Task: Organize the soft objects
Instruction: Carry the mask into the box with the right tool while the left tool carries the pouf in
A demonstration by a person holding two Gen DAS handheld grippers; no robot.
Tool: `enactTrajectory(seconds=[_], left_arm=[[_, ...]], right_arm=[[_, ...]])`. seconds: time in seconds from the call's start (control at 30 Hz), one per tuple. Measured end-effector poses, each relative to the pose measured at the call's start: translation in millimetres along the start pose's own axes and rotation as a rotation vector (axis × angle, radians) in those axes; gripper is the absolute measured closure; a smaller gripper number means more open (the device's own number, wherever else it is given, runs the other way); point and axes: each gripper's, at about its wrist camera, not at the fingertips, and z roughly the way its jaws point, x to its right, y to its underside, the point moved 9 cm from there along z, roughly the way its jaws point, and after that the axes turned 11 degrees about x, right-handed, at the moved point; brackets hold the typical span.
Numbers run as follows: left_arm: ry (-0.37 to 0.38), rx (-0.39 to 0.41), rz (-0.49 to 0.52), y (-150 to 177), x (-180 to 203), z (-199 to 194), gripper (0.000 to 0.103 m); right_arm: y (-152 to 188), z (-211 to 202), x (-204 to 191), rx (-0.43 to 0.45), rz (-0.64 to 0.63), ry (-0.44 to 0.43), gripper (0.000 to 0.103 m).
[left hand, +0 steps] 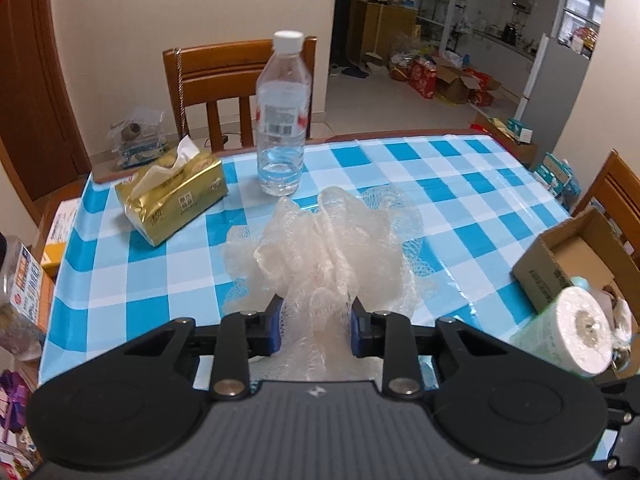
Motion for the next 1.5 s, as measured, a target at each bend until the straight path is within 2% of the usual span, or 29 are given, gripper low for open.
enactTrajectory(seconds=[0.5, 0.73, 0.93, 1.13, 1.5], left_arm=[[0.093, -0.017, 0.116, -9.6, 43.5, -62.8, 0.076], [0.172, -0.014, 0.161, -13.5, 83.0, -93.2, 0.077], [0.246, 0.014, 0.200, -28.9, 128.7, -102.4, 0.077], [0.317, 0.056, 0.246, -49.7, 186.5, -93.7, 0.077], [0.394, 0.065, 0.305, -70.6, 297.9, -41.0, 0.077]], right_arm=[[2.8, -67.4, 2.2, 0.017, -0.031, -0.052, 0.082], [8.0, -109.4, 21.0, 0.044, -0.005, -0.018, 0.082], [19.4, -140.0, 61.5, 0.068, 0.032, 0.080, 0.082], [35.2, -161.8, 121.3, 0.091, 0.083, 0.197, 0.082], [69.9, -159.9, 218.0, 0.085, 0.143, 0.308, 0.082]])
